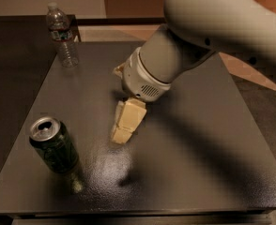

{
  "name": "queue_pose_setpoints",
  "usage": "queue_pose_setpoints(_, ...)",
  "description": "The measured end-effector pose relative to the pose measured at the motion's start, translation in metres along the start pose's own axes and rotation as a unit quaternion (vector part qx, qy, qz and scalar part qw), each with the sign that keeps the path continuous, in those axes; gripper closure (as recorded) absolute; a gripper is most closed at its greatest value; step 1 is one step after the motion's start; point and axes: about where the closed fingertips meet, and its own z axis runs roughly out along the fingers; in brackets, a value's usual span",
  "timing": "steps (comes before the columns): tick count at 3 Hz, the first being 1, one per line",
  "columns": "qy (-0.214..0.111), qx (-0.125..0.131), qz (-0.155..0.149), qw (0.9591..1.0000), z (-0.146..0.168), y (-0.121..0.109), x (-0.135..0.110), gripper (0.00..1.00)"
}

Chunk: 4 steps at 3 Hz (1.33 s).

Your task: Pick green can

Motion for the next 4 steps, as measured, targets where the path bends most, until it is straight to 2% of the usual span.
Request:
queue_pose_setpoints(1, -0.031, -0.051, -0.028, 0.9978, 0.029, 0.016, -0.027, 0.00)
queue_pose_setpoints(2, -0.057, -0.103, -0.064, 0.9910, 0.046, 0.036, -0.049, 0.00)
queue_pose_setpoints(3, -0.078, -0.134, -0.097, 0.9831, 0.052, 0.052, -0.067, 0.00)
queue_pose_setpoints(4, -0.085, -0.149, -0.120, 0.9779, 0.057, 0.065, -0.078, 0.00)
